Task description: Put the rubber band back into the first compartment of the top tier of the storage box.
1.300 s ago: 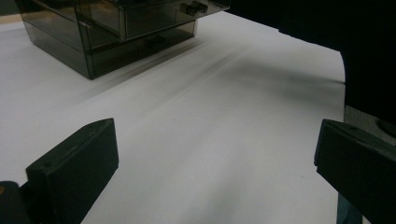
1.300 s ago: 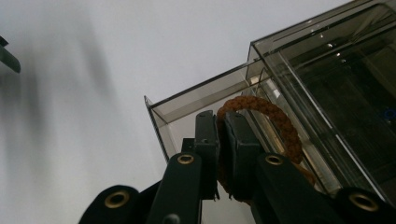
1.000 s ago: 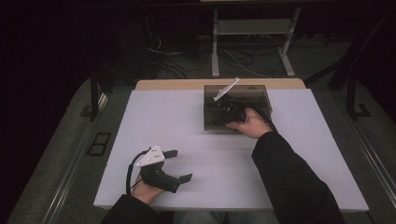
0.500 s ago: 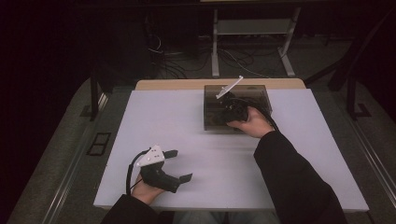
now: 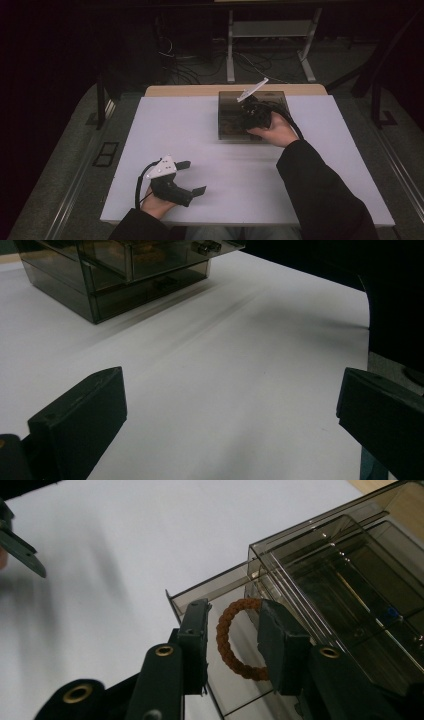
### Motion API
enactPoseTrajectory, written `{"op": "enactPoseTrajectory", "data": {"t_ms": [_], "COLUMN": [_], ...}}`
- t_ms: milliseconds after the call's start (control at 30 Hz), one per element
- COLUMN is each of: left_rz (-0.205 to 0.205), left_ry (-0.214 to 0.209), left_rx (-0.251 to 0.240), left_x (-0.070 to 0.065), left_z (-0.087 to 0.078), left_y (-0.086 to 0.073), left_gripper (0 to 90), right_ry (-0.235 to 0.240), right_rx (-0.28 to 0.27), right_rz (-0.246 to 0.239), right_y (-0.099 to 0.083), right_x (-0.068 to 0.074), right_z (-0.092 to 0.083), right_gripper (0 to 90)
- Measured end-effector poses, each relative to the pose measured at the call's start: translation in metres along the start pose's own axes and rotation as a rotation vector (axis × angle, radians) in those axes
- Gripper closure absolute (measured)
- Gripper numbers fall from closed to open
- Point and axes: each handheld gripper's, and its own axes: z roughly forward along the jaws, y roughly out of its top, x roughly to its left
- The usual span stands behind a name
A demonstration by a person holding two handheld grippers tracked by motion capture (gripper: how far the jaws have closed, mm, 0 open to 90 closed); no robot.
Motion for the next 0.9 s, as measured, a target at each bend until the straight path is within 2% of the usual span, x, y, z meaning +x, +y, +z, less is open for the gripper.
{"op": "enactPoseTrajectory", "data": {"t_ms": [133,233,367,533,633,700,733,900], "left_rz": [-0.002,-0.003,-0.001,-0.001,0.001,0.000,0.001,0.000], "left_ry": [0.000,-0.002,-0.003,-0.003,-0.004,-0.004,-0.004,-0.004], "left_rx": [-0.001,0.002,0.003,0.007,0.009,0.007,0.008,0.007], "left_x": [0.000,-0.001,0.000,0.000,0.000,0.000,0.000,0.000], "left_z": [0.000,0.000,0.001,0.002,0.002,0.002,0.002,0.003], "left_y": [0.000,0.000,0.000,0.000,0.001,0.000,0.000,0.000], "left_gripper": [0.0,0.0,0.0,0.0,0.0,0.0,0.0,0.0], "right_ry": [-0.009,-0.012,-0.021,-0.052,-0.047,-0.041,-0.039,-0.043], "right_rx": [-0.009,-0.022,-0.036,-0.043,-0.063,-0.079,-0.088,-0.117], "right_rz": [-0.001,0.021,0.018,0.037,0.057,0.072,0.076,0.097], "right_y": [0.000,-0.001,-0.004,-0.011,-0.017,-0.021,-0.024,-0.036], "right_x": [0.004,0.007,0.009,0.011,0.011,0.011,0.012,0.015], "right_z": [-0.009,-0.016,-0.027,-0.037,-0.045,-0.050,-0.052,-0.066], "right_gripper": [59.8,55.4,43.1,28.9,18.5,15.8,9.6,9.1]}}
